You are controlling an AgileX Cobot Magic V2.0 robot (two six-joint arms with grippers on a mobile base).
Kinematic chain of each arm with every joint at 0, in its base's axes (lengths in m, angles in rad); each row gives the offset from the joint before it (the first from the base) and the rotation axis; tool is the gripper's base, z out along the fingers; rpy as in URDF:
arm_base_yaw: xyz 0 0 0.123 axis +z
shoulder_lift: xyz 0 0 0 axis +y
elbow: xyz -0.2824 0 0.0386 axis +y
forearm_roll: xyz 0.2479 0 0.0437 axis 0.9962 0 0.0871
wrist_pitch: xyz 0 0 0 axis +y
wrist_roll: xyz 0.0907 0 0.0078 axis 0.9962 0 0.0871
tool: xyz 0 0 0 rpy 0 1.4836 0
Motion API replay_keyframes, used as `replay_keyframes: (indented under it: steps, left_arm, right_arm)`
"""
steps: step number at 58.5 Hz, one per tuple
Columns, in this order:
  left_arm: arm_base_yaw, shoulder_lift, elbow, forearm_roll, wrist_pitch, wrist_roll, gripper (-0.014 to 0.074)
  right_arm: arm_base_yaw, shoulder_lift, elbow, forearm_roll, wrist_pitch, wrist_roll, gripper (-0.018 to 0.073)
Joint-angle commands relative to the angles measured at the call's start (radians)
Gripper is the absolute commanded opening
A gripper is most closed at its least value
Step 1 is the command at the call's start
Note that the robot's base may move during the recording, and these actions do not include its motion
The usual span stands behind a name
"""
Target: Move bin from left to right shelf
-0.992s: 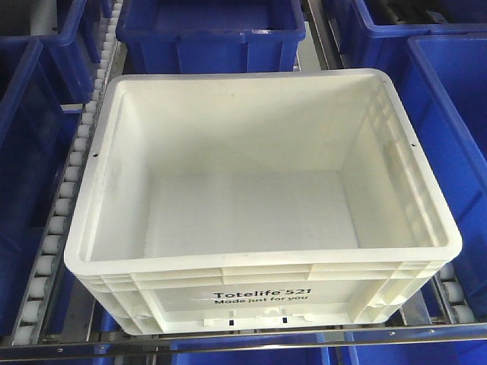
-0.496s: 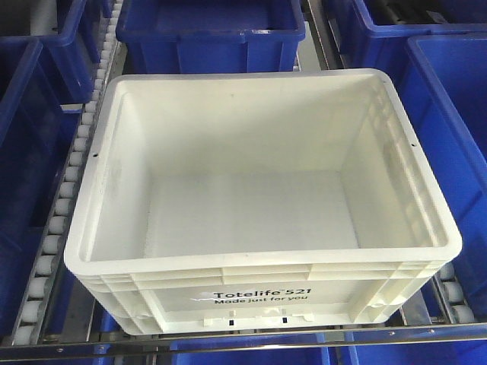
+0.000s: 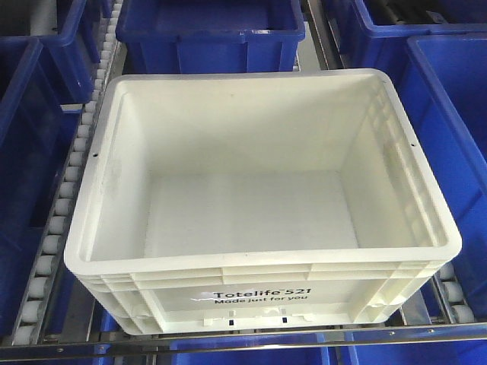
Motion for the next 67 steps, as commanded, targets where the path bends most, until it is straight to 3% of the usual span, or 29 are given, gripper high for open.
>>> replay_keyframes:
  steps: [1, 17, 67]
  left_arm:
    - [0.002, -0.015, 0.02, -0.002, -0.075, -0.011, -0.0006]
    - [0.002, -0.015, 0.02, -0.002, -0.075, -0.011, -0.0006]
    - [0.002, -0.015, 0.02, -0.002, -0.075, -0.011, -0.0006]
  right_arm:
    - [-0.045, 0.009, 0.016, 0.066, -0.127, -0.087, -0.0007]
    - [-0.079, 0.008, 0.172, 0.099, -0.3, -0.096, -0.0007]
    - [-0.078, 0.008, 0.17, 0.103, -0.29, -0.087, -0.0007]
